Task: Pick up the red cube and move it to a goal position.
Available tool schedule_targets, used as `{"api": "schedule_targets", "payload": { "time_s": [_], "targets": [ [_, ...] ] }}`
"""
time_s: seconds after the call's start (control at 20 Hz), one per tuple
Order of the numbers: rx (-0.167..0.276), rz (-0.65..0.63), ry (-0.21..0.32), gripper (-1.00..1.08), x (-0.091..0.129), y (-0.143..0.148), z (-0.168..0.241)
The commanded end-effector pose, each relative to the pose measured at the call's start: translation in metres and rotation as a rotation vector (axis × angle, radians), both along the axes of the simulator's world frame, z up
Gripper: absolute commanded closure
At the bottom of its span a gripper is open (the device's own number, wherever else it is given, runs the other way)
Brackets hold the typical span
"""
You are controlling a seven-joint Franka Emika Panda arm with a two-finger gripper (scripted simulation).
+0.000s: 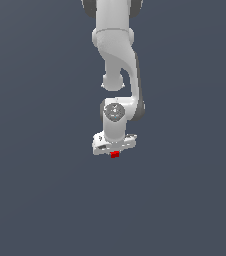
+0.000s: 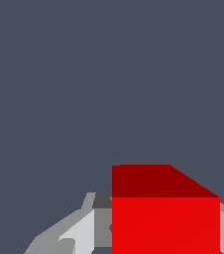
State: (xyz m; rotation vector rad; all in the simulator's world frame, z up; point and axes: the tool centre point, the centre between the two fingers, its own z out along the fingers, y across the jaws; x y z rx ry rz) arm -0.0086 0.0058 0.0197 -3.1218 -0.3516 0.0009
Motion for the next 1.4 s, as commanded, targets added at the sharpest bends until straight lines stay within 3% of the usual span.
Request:
{"api": "schedule_targets", "payload": {
  "time_s": [0.0,0.65,1.35],
  "targets": [
    [0.000,0.000,-0.001,1.08,0.000,0.000,0.000],
    [0.000,0.000,0.000,1.08,0.006,0.000,0.026],
    [0.000,0.000,0.000,1.08,0.034,0.001,0.155]
  ]
}}
